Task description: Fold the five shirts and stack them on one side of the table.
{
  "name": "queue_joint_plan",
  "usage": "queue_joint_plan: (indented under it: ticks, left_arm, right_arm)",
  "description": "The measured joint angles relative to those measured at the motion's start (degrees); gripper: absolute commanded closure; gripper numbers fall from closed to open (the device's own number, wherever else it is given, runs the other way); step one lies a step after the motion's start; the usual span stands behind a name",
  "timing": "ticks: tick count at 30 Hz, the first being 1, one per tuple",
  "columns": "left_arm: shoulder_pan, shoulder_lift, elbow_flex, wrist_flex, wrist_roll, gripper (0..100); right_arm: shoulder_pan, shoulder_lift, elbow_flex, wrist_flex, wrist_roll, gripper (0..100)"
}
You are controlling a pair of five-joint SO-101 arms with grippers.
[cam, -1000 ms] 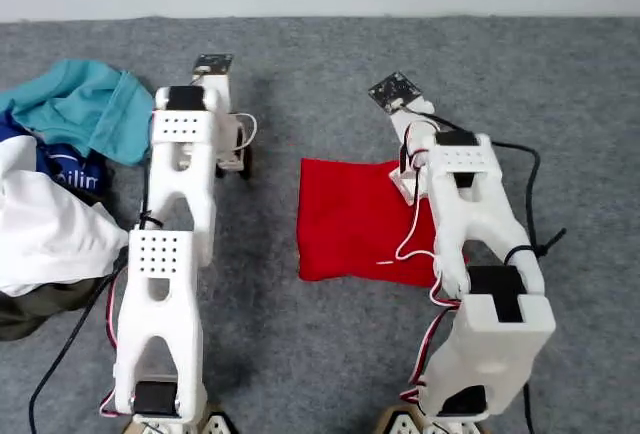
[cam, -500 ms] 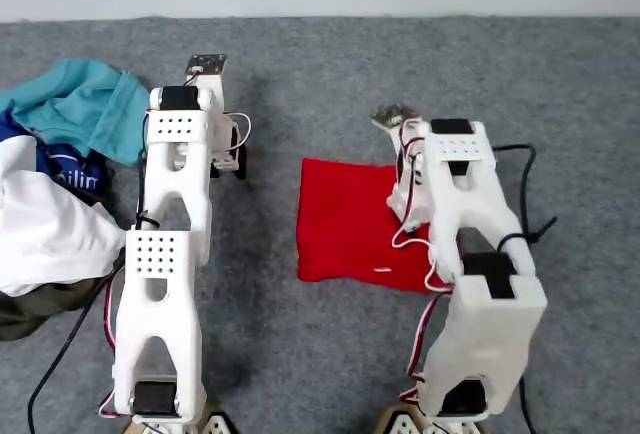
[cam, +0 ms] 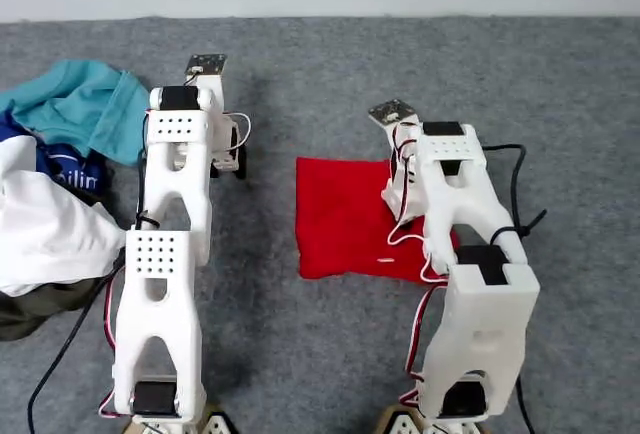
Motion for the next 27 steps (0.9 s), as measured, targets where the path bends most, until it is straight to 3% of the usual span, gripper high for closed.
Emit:
queue_joint_plan:
  ticks: [11, 19, 27]
  left_arm:
    - [0.00, 0.00, 0.00, 0.00, 0.00, 88]
    - [0.00, 0.00, 0.00, 0.00, 0.00, 88]
    - [0.00, 0.00, 0.00, 0.00, 0.00, 88]
  right_arm:
    - [-0.26, 0.26, -0.70, 1.32, -0.18, 68.7]
    - [-1.85, 1.23, -2.02, 1.32, -0.35, 94.1]
    - [-1.76, 2.11, -3.16, 0.97, -0.35, 99.3]
